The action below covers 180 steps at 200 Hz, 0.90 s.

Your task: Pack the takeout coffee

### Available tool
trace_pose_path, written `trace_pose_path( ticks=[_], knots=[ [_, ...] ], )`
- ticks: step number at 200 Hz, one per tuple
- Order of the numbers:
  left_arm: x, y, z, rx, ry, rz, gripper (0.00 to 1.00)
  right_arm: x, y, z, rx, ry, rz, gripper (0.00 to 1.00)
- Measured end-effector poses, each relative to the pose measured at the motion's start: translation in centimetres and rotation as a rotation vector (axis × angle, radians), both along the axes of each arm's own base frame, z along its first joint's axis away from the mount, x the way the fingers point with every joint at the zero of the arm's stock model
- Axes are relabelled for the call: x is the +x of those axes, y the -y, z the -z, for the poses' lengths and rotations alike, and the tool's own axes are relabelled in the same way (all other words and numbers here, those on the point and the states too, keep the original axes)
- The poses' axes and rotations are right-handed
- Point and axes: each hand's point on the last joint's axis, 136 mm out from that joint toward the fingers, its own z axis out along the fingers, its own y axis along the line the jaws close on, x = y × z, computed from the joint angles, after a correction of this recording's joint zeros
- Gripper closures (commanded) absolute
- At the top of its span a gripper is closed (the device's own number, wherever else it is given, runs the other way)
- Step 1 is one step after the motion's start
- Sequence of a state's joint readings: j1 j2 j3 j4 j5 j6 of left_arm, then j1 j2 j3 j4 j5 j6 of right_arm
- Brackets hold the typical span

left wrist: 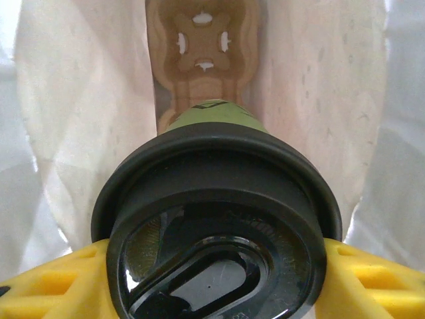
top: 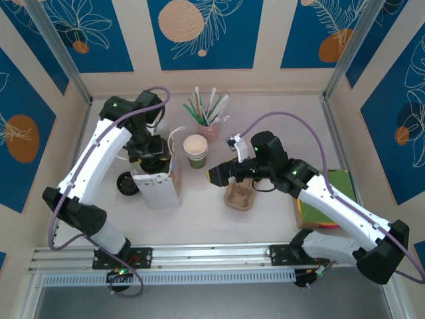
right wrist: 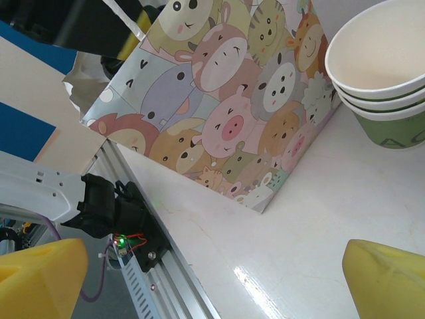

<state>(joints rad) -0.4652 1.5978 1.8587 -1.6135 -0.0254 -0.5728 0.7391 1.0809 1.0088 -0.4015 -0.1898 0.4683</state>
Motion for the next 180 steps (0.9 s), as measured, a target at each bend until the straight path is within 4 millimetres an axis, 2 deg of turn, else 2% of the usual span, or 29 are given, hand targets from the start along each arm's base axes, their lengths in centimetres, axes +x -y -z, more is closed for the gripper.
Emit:
trace_pose_path(
  ticks=[63,111,180],
  knots=[
    [-0.6,0.0,3.1,0.028,-0.108,0.021,0.43,1.2,0.4,0.2,0.001,0.0,0.031,0.01],
    [-0.4,0.1,4.1,0.034,-0.12,0.03,0.44,1.6,0.6,0.1,0.007,-0.001,0.035,0.01],
    [0.1,0.4,4.5,0.03,-0.111,0.03,0.44,2.1,0.7,0.5,0.003,-0.015,0.039,0.01]
  ],
)
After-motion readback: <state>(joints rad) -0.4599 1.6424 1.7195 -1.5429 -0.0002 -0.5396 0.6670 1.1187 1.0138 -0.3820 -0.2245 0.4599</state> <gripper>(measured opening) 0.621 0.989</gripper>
